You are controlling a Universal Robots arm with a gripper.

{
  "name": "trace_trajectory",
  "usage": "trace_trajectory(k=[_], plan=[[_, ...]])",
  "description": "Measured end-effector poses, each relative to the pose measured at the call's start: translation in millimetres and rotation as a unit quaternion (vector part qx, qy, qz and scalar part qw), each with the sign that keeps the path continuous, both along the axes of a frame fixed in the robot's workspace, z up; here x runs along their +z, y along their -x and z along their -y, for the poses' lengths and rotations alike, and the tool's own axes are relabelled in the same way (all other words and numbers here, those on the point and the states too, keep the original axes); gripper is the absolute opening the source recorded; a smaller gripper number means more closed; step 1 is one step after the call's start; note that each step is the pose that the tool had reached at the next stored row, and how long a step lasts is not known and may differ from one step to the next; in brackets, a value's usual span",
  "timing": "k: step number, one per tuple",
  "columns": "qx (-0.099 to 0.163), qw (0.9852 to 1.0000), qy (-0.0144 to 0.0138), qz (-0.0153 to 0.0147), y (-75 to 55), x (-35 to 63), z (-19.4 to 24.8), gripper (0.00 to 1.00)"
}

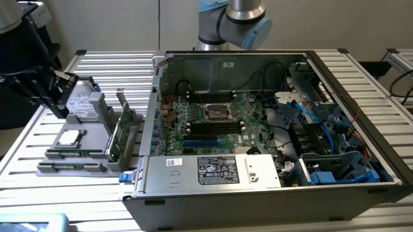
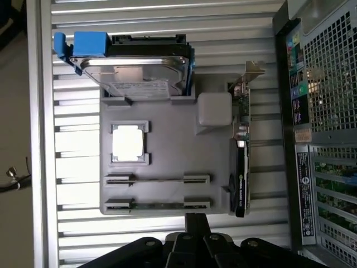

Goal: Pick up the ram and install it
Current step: 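Reach for the ram, then pick up the ram and move it above insertion slot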

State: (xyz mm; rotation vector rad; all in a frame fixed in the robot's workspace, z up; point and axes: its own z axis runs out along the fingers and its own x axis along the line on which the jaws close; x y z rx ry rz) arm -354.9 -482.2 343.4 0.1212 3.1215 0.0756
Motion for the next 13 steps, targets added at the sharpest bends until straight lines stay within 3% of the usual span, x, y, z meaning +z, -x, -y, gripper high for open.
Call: trace_trajectory(k=[6,13], plan=[[0.0,1.0,0.0,-0.0001,19.5,-5.7,0.0,0.11],[-0.001,1.0,0.0,-0.0012,22.1,-6.9,0.0,0.11]])
